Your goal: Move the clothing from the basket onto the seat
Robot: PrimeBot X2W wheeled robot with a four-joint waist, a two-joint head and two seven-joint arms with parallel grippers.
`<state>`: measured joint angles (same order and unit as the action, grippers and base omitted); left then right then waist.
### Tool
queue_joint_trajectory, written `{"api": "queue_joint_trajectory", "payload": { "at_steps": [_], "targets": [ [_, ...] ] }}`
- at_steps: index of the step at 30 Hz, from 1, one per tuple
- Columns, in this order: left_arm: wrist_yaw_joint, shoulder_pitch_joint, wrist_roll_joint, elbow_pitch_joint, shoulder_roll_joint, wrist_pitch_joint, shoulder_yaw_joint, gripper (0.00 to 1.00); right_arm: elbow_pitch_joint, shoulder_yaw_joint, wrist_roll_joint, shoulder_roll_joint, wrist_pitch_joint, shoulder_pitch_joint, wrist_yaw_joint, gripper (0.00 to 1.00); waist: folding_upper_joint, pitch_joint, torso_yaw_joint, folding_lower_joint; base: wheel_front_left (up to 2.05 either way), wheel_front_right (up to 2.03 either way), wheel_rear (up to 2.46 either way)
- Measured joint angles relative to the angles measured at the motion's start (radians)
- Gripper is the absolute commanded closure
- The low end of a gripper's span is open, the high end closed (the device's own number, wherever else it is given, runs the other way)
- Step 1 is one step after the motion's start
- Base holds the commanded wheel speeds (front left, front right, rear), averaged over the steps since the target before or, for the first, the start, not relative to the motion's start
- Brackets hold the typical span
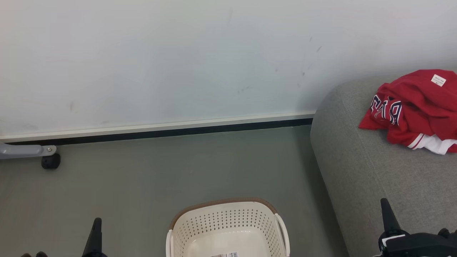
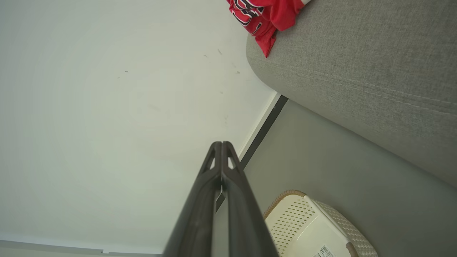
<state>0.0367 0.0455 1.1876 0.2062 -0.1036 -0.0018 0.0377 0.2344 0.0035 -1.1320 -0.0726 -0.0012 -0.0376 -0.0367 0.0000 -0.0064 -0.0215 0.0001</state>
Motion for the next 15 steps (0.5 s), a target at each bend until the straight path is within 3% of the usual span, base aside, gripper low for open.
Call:
{"api": "queue_joint_trajectory", "payload": {
  "at_steps": [15],
  "targets": [
    [0.036, -0.048, 0.195, 0.044, 0.029, 0.055, 0.025, 1.00, 0.032, -0.066, -0.224, 0.014, 0.054, -0.020, -0.039, 1.00, 0.0000, 0.004, 0.011, -0.0002, 0.00, 0.00, 0.00]
  ]
}}
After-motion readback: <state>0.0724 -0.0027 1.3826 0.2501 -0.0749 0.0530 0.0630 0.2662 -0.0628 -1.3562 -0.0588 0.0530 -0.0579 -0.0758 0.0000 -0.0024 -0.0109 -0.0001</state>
